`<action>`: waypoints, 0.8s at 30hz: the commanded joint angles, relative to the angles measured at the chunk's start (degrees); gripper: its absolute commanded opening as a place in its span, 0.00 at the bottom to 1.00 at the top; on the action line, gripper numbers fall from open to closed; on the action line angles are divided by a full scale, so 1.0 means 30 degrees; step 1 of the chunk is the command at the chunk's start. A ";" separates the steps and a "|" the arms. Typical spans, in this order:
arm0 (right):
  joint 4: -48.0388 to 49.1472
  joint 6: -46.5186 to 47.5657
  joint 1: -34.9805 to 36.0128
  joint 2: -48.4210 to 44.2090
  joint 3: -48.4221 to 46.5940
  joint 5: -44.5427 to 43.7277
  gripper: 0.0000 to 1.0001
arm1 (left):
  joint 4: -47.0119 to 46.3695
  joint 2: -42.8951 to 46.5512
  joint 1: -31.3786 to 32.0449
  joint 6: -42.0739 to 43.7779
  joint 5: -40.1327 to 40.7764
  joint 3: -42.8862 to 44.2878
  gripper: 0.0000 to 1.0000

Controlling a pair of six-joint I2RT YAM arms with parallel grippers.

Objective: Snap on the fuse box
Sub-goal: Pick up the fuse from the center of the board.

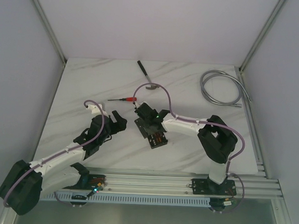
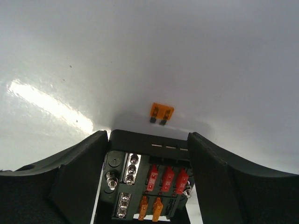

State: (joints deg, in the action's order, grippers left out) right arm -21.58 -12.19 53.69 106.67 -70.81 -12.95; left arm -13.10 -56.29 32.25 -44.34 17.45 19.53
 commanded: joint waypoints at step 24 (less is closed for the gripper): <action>-0.2485 0.1336 -0.2429 -0.1121 -0.1695 0.2914 0.65 | 0.1416 0.0484 -0.0355 0.0565 -0.0365 0.0592 1.00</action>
State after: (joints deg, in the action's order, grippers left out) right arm -29.02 -7.38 46.44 99.72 -72.31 -6.72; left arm -11.00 -56.18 31.92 -43.20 15.40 20.10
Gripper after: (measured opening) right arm 0.637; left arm 0.998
